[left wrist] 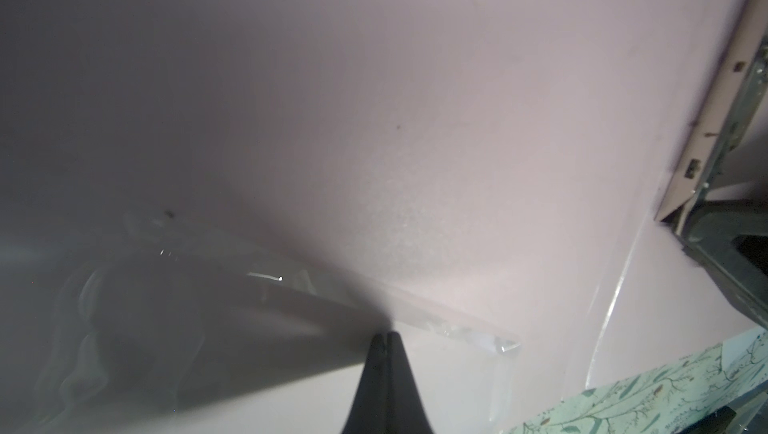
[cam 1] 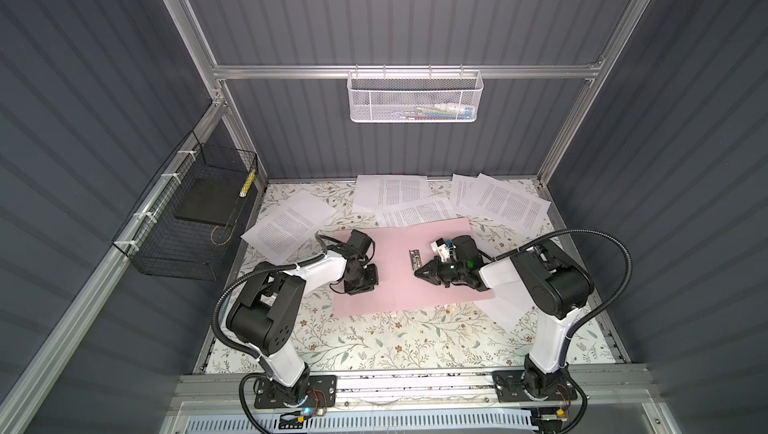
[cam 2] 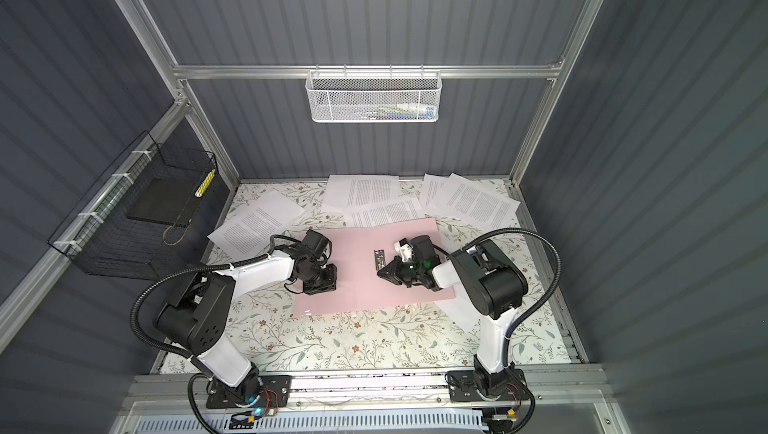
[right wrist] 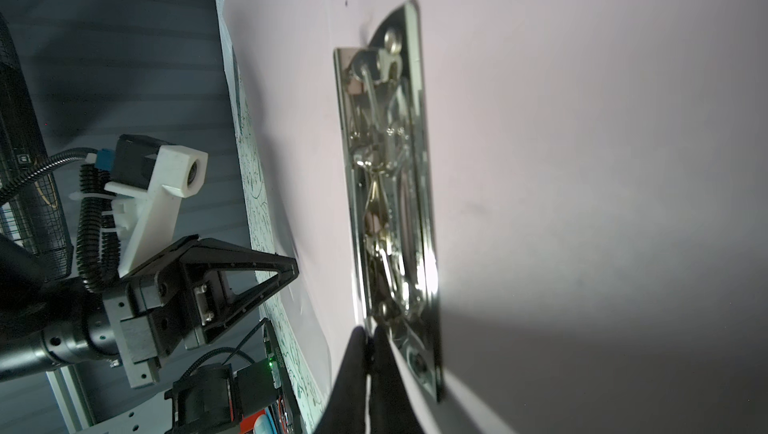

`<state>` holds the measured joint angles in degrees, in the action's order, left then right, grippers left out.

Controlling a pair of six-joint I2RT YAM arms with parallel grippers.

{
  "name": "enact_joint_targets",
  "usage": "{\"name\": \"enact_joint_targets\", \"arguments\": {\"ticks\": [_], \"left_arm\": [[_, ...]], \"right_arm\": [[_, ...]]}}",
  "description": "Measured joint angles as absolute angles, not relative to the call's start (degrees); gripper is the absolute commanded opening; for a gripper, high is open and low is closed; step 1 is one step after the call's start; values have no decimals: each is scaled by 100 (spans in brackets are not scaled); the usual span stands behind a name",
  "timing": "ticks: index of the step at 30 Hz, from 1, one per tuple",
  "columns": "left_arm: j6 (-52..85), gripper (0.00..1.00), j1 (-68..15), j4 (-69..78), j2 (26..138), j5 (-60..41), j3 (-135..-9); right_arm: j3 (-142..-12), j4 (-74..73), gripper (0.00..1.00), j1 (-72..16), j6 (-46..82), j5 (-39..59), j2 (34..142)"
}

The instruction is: Put the files into the folder

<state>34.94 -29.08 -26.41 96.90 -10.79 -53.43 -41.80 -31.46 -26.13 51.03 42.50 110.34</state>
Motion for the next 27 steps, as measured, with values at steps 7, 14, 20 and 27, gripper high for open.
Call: {"name": "enact_joint_targets", "arguments": {"ticks": [7,14,20,27], "left_arm": [[3494,0,-2891,-2731,9743,-919,-5430],[3465,0,-2840,-2779,9880,-864,-5511],[3428,0,-2825,-2825,9931,-836,-5555],[3404,0,-2790,-2821,9990,-838,-5603]], "right_arm": [[-4252,-3236,0,-2591,4930,4313,11190],[-4257,-3173,0,-2598,4613,4198,11220],[-4257,-2989,0,-2635,4322,4005,11133],[-4320,-2703,0,-2622,4150,3854,11078]]}}
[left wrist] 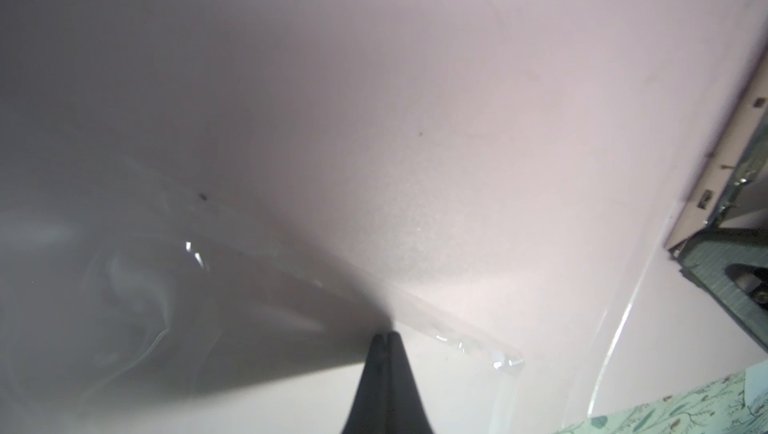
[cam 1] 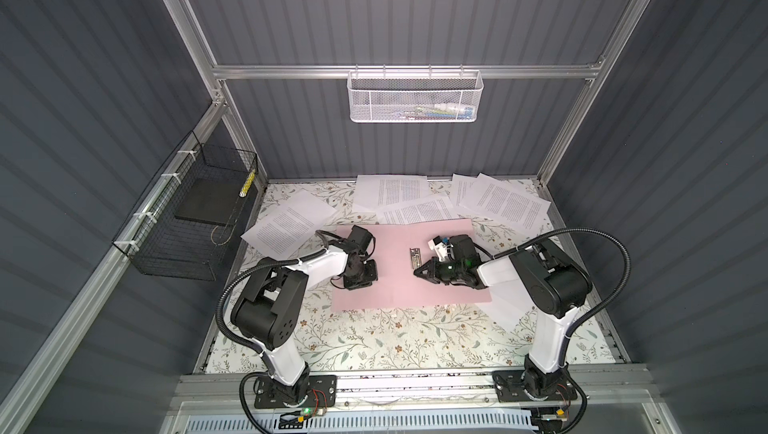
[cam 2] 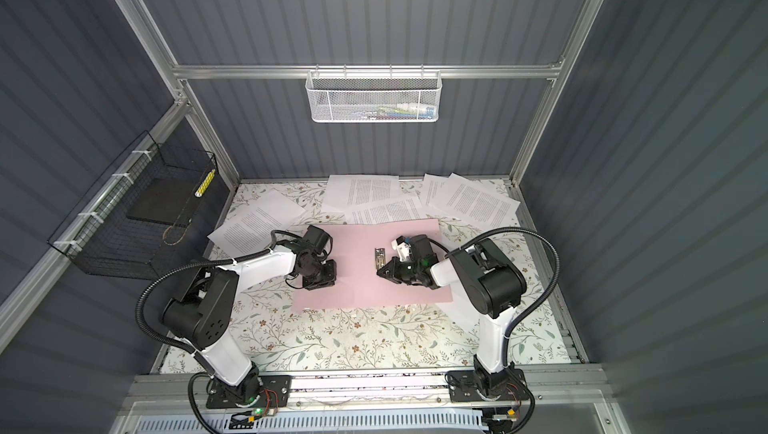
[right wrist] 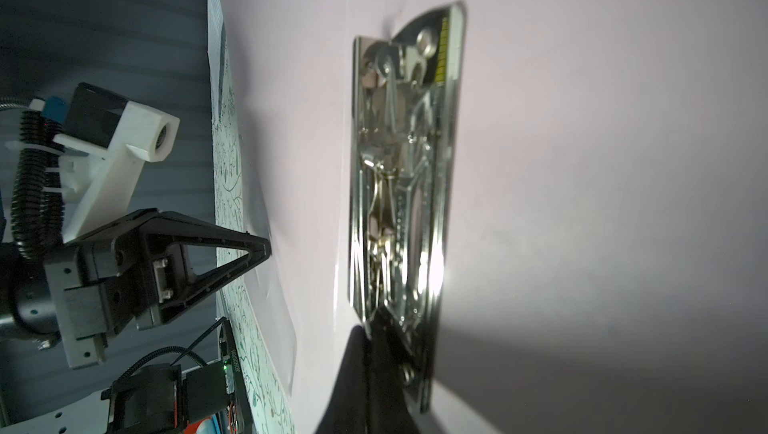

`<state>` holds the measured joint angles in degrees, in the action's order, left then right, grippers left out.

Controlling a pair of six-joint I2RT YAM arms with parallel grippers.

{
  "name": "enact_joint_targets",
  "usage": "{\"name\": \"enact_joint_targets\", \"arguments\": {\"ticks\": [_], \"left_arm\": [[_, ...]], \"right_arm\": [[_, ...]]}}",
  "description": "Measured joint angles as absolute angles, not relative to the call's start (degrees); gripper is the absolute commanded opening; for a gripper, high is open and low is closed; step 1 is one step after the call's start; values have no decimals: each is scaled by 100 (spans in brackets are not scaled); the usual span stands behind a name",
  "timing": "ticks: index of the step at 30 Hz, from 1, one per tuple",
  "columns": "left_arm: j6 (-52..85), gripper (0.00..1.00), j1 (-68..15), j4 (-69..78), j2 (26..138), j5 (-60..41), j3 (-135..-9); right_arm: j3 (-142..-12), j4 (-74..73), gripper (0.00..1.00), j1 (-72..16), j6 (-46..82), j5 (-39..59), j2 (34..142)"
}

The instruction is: Put the files into the folder

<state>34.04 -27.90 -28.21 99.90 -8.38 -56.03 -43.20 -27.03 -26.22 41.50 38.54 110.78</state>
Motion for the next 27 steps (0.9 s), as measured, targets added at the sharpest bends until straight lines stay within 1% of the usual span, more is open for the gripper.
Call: {"name": "enact_joint_targets", "arguments": {"ticks": [6,11,18,27], "left_arm": [[3404,0,-2777,-2751,10106,-832,-5725],[3406,0,-2759,-2753,10158,-823,-5789],[3406,0,-2759,-2827,10232,-792,-5889],[3406,0,-2759,-2823,10283,-790,-5948]], "right_arm": [[-4106,-2416,0,-2587,4086,3238,10645],[-3747,-2598,0,-2429,4160,3299,10420],[-3653,-2698,0,-2270,4309,3634,10466],[-3157,-3645,0,-1935,5022,4445,10508]]}}
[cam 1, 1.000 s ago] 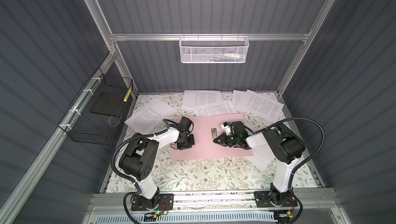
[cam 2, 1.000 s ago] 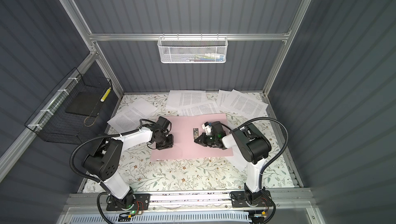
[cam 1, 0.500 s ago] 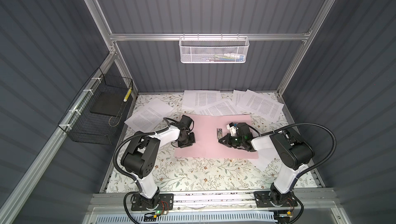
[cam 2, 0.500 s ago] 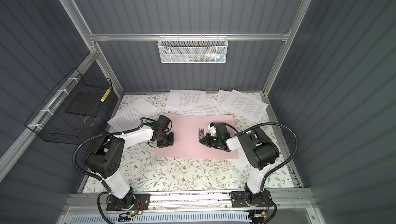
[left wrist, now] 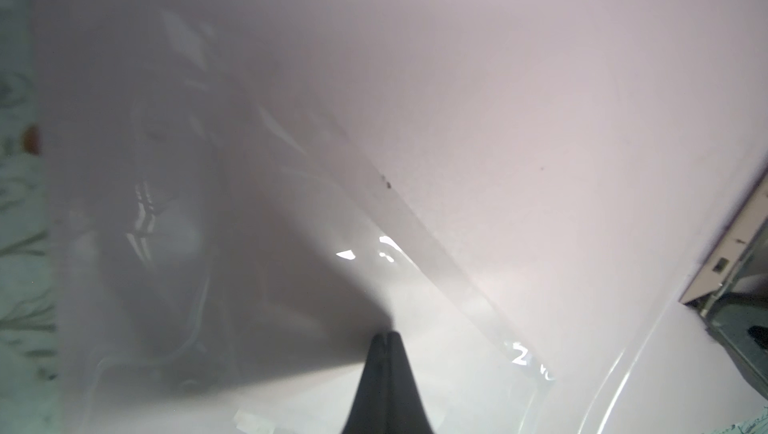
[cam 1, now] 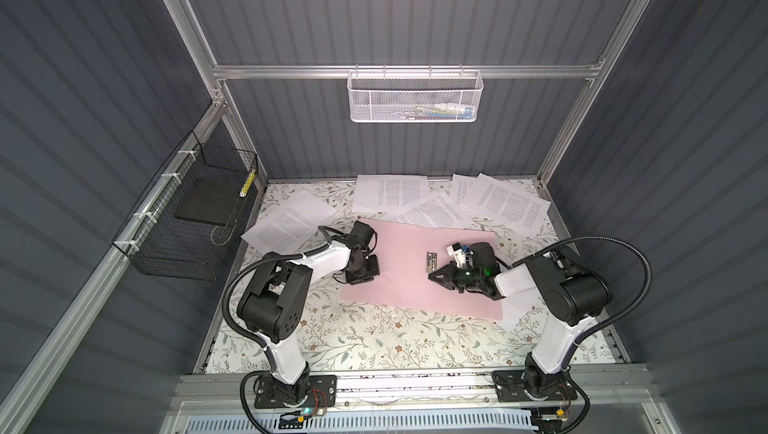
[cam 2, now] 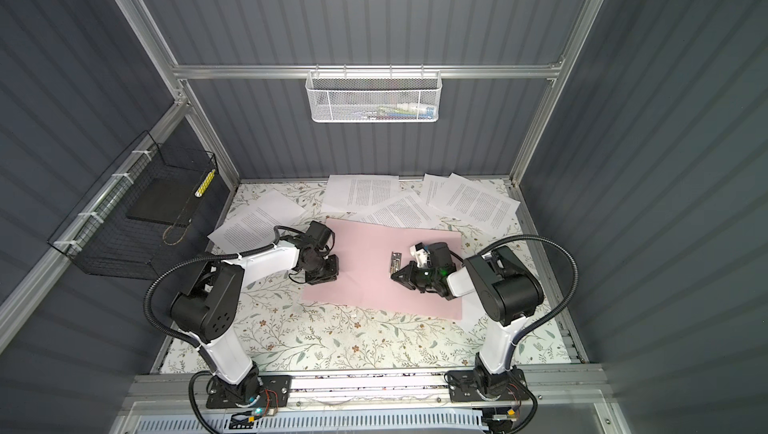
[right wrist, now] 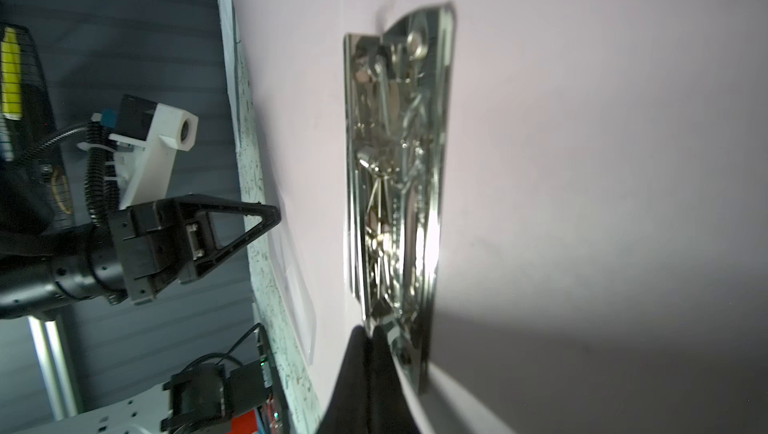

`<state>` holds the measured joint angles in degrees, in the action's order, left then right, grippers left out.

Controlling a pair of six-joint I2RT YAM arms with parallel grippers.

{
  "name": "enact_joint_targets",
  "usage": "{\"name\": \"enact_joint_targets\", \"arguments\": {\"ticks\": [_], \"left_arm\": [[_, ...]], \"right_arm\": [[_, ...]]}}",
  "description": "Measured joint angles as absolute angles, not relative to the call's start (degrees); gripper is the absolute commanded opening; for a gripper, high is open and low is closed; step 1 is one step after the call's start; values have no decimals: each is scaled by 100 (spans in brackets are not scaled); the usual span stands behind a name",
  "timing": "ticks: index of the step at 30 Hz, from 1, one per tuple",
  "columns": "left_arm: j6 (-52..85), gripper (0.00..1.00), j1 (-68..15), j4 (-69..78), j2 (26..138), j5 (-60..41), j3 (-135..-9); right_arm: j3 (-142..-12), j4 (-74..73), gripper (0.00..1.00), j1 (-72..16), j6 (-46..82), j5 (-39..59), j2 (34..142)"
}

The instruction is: Put the files into the folder

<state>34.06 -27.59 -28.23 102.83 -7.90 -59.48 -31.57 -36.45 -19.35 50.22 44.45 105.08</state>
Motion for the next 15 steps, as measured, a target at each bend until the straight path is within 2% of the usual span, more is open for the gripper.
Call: {"name": "enact_joint_targets", "arguments": {"ticks": [9,12,15], "left_arm": [[3404,0,-2759,-2821,10287,-786,-5948],[3406,0,-2759,-2823,10287,-786,-5948],[3404,0,-2759,-2823,10285,-786,-5948]], "right_arm": [[-3083,-3590,0,-1874,5478,4729,10217],[-3085,-3535,25,-1868,5522,4777,10075],[-3100,-3444,37,-1828,5465,4799,9900]]}}
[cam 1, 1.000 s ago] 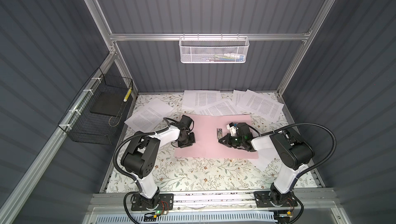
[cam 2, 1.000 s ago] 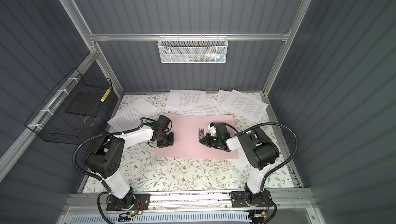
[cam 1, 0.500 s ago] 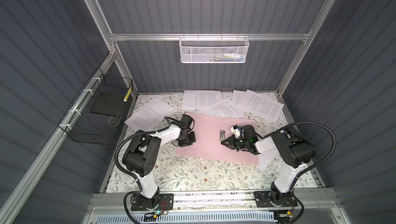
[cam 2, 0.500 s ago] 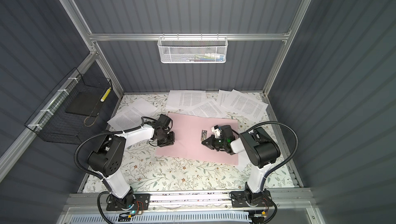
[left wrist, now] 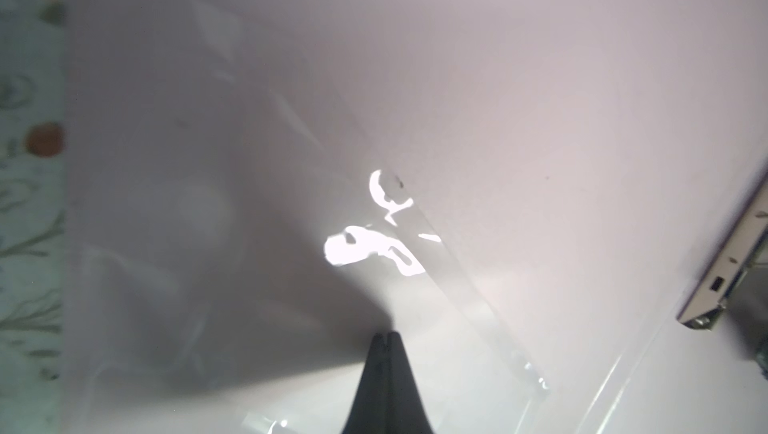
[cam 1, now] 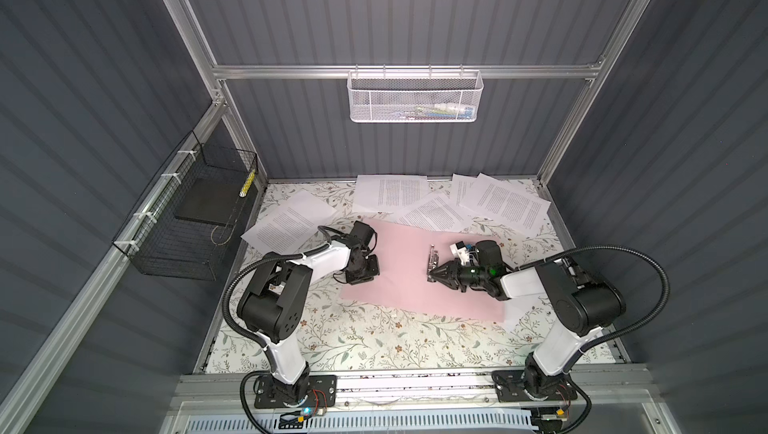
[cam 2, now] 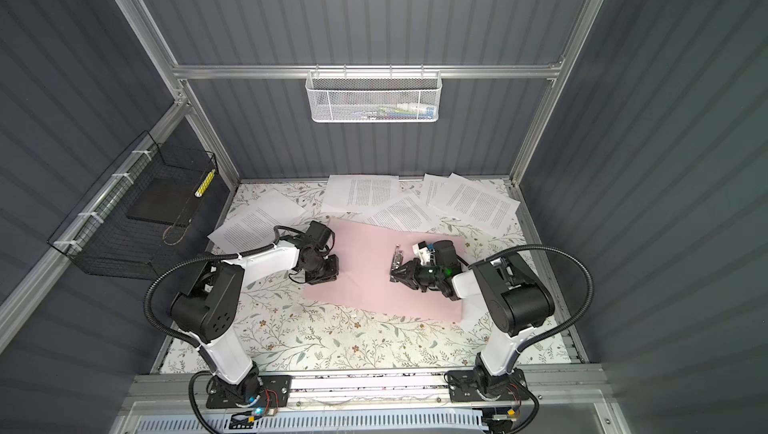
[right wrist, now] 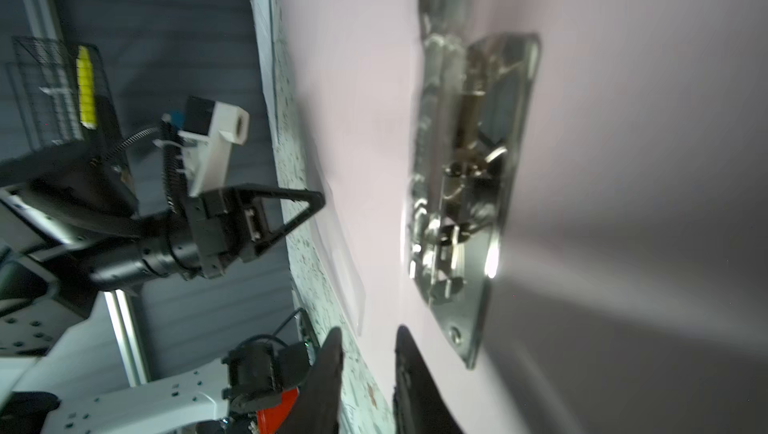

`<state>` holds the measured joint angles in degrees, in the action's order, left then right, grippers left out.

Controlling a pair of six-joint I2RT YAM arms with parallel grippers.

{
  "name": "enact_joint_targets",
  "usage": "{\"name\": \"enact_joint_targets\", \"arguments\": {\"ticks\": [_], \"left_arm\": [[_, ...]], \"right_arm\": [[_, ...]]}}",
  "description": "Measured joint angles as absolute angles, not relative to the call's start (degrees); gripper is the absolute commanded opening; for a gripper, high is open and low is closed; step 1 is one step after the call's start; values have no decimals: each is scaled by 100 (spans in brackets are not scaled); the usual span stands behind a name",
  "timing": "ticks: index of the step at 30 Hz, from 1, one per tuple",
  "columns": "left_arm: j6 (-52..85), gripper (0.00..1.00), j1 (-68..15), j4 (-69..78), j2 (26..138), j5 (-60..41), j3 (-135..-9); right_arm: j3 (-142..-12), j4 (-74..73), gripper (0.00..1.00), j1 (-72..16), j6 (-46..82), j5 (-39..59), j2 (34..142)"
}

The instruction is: Put the files into the folder

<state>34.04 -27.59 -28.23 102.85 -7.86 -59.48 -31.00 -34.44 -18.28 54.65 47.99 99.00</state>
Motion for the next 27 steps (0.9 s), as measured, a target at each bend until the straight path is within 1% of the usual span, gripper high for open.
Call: {"name": "enact_joint_targets", "arguments": {"ticks": [3,8,9,10,11,13,15,18,20,21,22,23,24,27], "left_arm": [[3404,0,-2759,-2821,10280,-786,-5948],[3404,0,-2759,-2792,10263,-781,-5922],[3400,0,-2759,-2779,10261,-784,-5913],[3385,0,-2759,-2775,10259,-792,-5909],[3365,0,-2757,-2764,10250,-801,-5902],[3323,0,-2733,-2718,10195,-878,-5872],[3297,4,-2703,-2703,10149,-985,-5883],[3256,8,-2700,-2805,10119,-1035,-5933],[3232,10,-2700,-3013,10073,-915,-5966],[3208,12,-2698,-3183,10033,-803,-5972],[3186,15,-2685,-3336,9996,-731,-5977],[3153,20,-2679,-3470,9953,-692,-5979],[3096,27,-2672,-3590,9891,-687,-5981],[2978,50,-2655,-3732,9564,-974,-5983]], "right_arm": [[-3111,-3271,41,-1813,5347,4777,9721],[-3162,-2703,41,-1852,5041,4646,9310],[-3190,-2567,44,-1855,4965,4600,9233],[-3221,-2427,53,-1859,4873,4554,9161],[-3251,-2287,58,-1863,4805,4508,9098],[-3301,-2001,64,-1865,4611,4368,8945],[-3323,-1745,69,-1855,4462,4241,8783],[-3326,-1387,75,-1798,4259,4119,8497],[-3326,-1118,82,-1721,4145,4010,8263],[-3326,-930,86,-1662,4077,3911,8084],[-3326,-764,88,-1610,4021,3815,7911],[-3328,-591,90,-1553,3951,3712,7723],[-3334,-429,93,-1500,3889,3614,7548],[-3363,58,96,-1369,3651,3291,7116]]}}
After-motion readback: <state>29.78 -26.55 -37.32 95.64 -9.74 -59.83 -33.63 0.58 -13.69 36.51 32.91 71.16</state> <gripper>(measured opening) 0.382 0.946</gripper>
